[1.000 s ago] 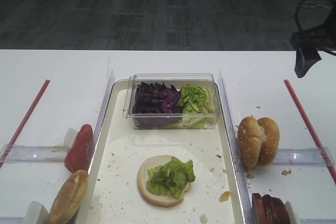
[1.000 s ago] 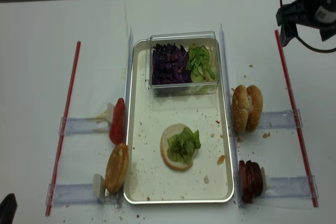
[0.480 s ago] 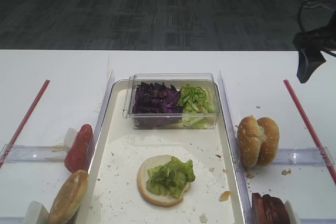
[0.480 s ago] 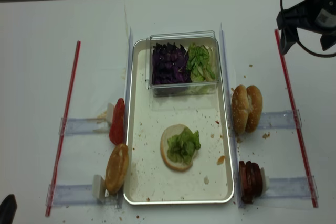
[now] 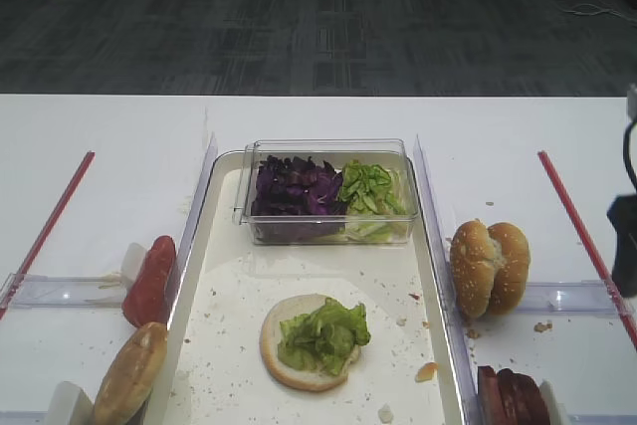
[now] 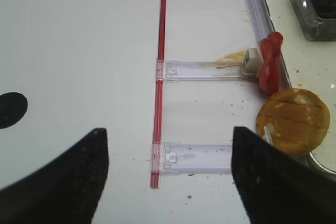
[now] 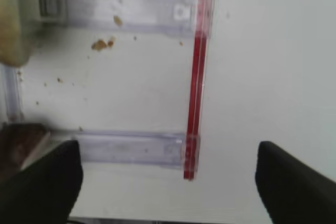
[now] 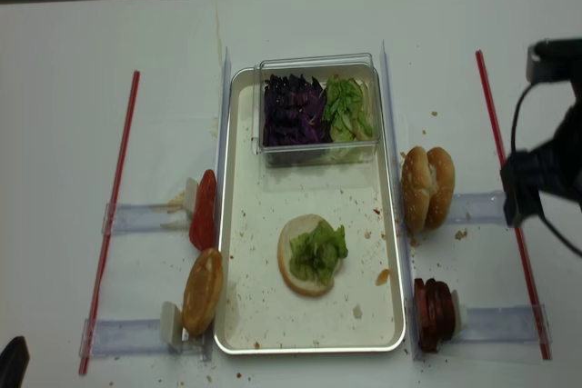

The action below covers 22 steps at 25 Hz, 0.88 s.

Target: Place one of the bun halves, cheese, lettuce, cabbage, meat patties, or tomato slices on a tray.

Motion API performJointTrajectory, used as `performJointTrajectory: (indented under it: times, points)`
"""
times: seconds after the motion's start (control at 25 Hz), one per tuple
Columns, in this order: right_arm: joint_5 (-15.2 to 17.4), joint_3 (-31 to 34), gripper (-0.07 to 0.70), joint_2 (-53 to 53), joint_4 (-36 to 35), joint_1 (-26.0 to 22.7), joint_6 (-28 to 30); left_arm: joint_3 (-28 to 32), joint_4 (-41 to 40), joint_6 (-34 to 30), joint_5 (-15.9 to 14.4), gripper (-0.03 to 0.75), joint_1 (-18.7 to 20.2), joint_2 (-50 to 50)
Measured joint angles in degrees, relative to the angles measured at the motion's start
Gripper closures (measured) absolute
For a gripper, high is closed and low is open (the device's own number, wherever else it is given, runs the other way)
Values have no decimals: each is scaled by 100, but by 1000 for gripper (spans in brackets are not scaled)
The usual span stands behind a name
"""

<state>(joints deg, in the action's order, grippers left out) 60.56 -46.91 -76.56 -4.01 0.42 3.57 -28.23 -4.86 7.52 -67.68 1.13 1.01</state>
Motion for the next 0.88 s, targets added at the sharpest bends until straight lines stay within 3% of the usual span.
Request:
performJointTrajectory:
  times: [0.16, 0.36, 0.88]
  points:
    - [-85, 995, -58, 844, -10, 47, 0, 0, 0, 0, 0, 225, 0, 0]
    - [-88, 1713, -58, 2080, -13, 57, 0, 0, 0, 0, 0, 225, 0, 0]
    - [173, 1947, -58, 4915, 77, 57, -11, 0, 0, 0, -2, 225, 0, 0]
